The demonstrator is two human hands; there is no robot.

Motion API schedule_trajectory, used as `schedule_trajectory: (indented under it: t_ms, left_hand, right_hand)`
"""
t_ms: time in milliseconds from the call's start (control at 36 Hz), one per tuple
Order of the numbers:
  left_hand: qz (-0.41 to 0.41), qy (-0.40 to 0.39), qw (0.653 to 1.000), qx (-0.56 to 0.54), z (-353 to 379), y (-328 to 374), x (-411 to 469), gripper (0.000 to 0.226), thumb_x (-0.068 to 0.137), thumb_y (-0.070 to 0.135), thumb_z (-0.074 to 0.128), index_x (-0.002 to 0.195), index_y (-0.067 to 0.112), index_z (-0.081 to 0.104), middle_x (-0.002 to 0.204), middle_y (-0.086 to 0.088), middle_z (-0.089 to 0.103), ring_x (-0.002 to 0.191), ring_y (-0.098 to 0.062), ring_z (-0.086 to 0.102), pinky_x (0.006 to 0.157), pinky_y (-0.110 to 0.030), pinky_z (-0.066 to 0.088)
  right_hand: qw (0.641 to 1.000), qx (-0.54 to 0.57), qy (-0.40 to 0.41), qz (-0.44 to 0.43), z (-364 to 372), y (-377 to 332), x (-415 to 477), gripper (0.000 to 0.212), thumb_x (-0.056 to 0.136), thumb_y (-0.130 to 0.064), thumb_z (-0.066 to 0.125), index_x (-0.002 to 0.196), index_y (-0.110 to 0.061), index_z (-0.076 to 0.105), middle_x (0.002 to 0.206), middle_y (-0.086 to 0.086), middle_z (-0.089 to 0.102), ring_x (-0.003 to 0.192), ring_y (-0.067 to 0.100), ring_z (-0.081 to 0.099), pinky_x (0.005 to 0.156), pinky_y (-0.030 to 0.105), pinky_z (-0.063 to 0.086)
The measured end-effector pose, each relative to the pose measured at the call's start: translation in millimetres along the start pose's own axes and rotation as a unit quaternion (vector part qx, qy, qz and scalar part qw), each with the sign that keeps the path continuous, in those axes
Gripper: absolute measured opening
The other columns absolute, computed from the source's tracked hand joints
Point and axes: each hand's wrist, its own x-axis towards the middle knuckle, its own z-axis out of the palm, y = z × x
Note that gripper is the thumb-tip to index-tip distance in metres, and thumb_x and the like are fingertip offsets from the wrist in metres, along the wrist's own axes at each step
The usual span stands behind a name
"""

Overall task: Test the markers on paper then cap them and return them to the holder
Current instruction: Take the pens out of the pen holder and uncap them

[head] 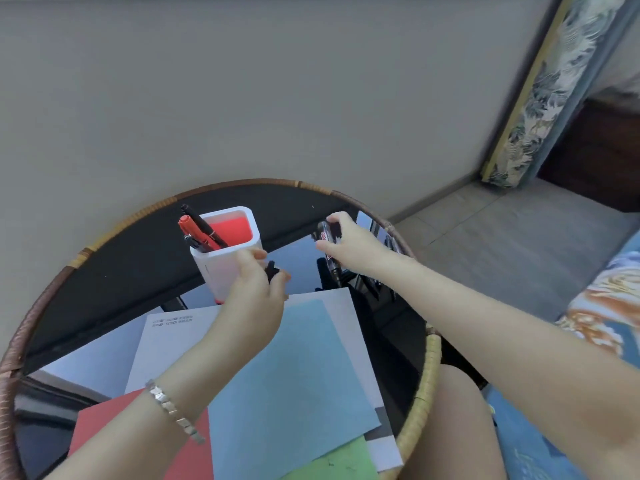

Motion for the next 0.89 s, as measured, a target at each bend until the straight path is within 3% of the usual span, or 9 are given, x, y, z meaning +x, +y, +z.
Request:
schedule_trajectory:
  t_ms: [56, 167, 250, 306, 472, 667, 722, 806, 889]
  left_hand:
    - [-0.003, -0.012, 1.000, 0.023, 5, 1, 0, 0.017, 0.095, 0.018, 0.043, 0.103, 0.022, 0.028, 0.096, -0.001, 0.059, 0.068, -0.001, 0.053, 0.054, -0.022, 0.036]
    - [-0.002, -0.030, 0.998, 0.046, 16, -3, 8, 0.012, 0.095, 0.023, 0.044, 0.098, 0.018, 0.034, 0.093, -0.002, 0.061, 0.069, -0.003, 0.056, 0.052, -0.022, 0.038]
    - [0.003, -0.032, 0.998, 0.062, 25, -7, 15, 0.009, 0.094, 0.020, 0.046, 0.094, 0.016, 0.038, 0.091, -0.003, 0.060, 0.080, -0.014, 0.057, 0.061, -0.030, 0.047]
    - [0.012, -0.024, 0.996, 0.088, 34, -12, 21, 0.008, 0.093, 0.018, 0.047, 0.094, 0.016, 0.040, 0.093, -0.003, 0.057, 0.079, -0.015, 0.054, 0.056, -0.023, 0.039]
    - [0.030, -0.028, 0.979, 0.201, 58, -17, 47, 0.016, 0.092, 0.017, 0.047, 0.103, 0.007, 0.052, 0.104, -0.010, 0.055, 0.095, -0.027, 0.053, 0.072, -0.036, 0.041]
    - [0.001, -0.064, 0.992, 0.112, 75, -8, 67, 0.014, 0.085, 0.015, 0.060, 0.076, 0.017, 0.050, 0.075, 0.002, 0.056, 0.074, -0.019, 0.057, 0.057, -0.027, 0.044]
    - [0.004, -0.074, 0.991, 0.109, 73, -7, 65, 0.007, 0.086, 0.018, 0.061, 0.088, 0.016, 0.055, 0.080, 0.004, 0.054, 0.078, -0.018, 0.056, 0.061, -0.028, 0.045]
    - [0.020, -0.071, 0.990, 0.117, 61, -9, 59, 0.030, 0.087, 0.023, 0.060, 0.115, 0.013, 0.053, 0.100, 0.002, 0.046, 0.089, -0.013, 0.049, 0.074, -0.025, 0.039]
    - [0.082, -0.051, 0.991, 0.097, 37, -9, 42, 0.026, 0.087, 0.018, 0.058, 0.113, 0.013, 0.055, 0.105, 0.004, 0.050, 0.094, -0.009, 0.050, 0.080, -0.022, 0.040]
  right_hand:
    - [1.000, -0.020, -0.005, -0.022, 8, 3, 4, 0.036, 0.091, -0.031, 0.050, 0.124, -0.021, 0.038, 0.085, -0.001, 0.049, 0.059, 0.007, 0.042, 0.047, 0.022, 0.030]
    - [0.978, -0.194, -0.003, -0.074, 18, 6, 8, 0.019, 0.093, -0.031, 0.045, 0.101, -0.017, 0.056, 0.097, 0.005, 0.065, 0.069, 0.018, 0.047, 0.048, 0.025, 0.028]
    - [0.961, -0.255, -0.019, -0.102, 17, 9, 9, 0.024, 0.094, -0.032, 0.042, 0.105, -0.020, 0.060, 0.101, 0.006, 0.063, 0.080, 0.022, 0.053, 0.053, 0.027, 0.033]
    - [0.955, -0.270, -0.028, -0.118, 13, 14, 9, 0.028, 0.095, -0.032, 0.040, 0.112, -0.024, 0.060, 0.106, 0.007, 0.057, 0.083, 0.023, 0.052, 0.060, 0.029, 0.037]
    - [0.969, -0.221, -0.037, -0.109, 2, 30, 8, 0.035, 0.095, -0.029, 0.042, 0.128, -0.021, 0.050, 0.111, 0.014, 0.052, 0.111, 0.027, 0.041, 0.083, 0.038, 0.040]
    - [0.986, -0.150, -0.006, -0.076, -5, 31, 5, 0.029, 0.094, -0.024, 0.044, 0.118, -0.012, 0.057, 0.103, 0.009, 0.064, 0.085, 0.020, 0.056, 0.075, 0.036, 0.048]
    - [0.986, -0.149, -0.008, -0.071, -6, 30, 3, 0.030, 0.093, -0.023, 0.045, 0.118, -0.011, 0.058, 0.106, 0.009, 0.065, 0.084, 0.020, 0.058, 0.076, 0.036, 0.049]
    - [0.984, -0.163, -0.011, -0.066, -7, 27, 1, 0.030, 0.093, -0.022, 0.045, 0.118, -0.009, 0.058, 0.113, 0.010, 0.063, 0.096, 0.023, 0.060, 0.082, 0.036, 0.050]
    - [0.979, -0.184, -0.009, -0.081, -7, 22, -1, 0.027, 0.094, -0.020, 0.044, 0.109, -0.006, 0.060, 0.111, 0.011, 0.064, 0.094, 0.024, 0.059, 0.079, 0.034, 0.049]
